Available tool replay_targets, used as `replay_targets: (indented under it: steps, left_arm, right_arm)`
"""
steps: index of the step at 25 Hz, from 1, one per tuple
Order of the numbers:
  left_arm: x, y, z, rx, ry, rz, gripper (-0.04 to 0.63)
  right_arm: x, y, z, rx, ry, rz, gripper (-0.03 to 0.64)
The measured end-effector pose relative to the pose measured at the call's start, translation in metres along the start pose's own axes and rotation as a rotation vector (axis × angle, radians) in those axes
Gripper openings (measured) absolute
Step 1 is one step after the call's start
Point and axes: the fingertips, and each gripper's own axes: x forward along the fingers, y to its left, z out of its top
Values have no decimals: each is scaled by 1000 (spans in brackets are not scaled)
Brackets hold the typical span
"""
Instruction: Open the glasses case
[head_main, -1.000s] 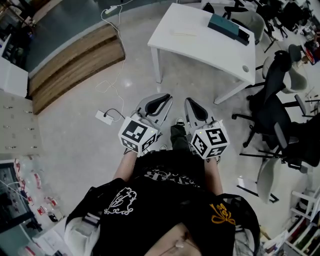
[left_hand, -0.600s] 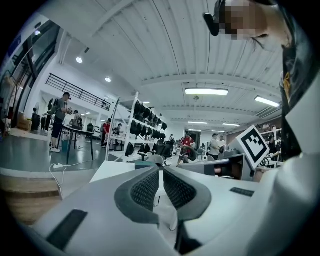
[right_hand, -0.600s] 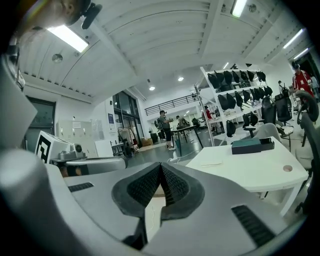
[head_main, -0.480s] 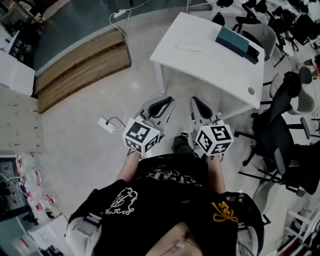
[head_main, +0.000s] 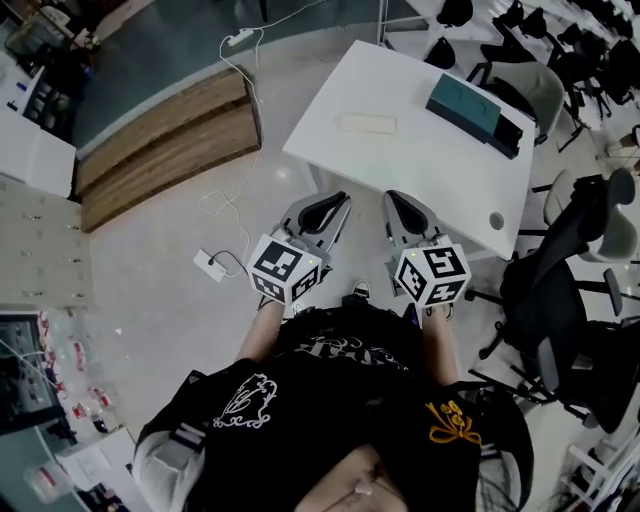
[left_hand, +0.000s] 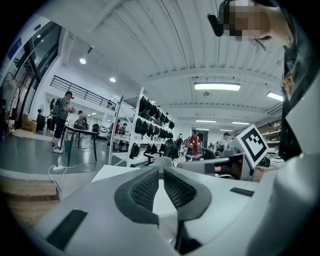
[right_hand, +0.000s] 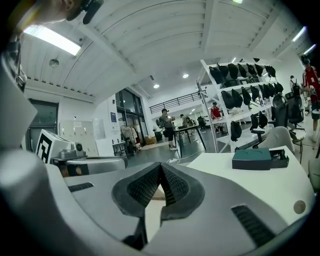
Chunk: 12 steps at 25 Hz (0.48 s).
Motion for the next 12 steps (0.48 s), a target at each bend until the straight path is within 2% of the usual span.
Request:
replay_targets:
  steps: [5, 12]
  left_arm:
    - [29, 1, 1, 8, 25, 17, 26]
    - [45, 19, -4, -4, 53, 54, 26]
  right_arm:
    - [10, -34, 6, 26, -7, 10, 14]
    - [29, -51, -4, 60, 23, 36, 14]
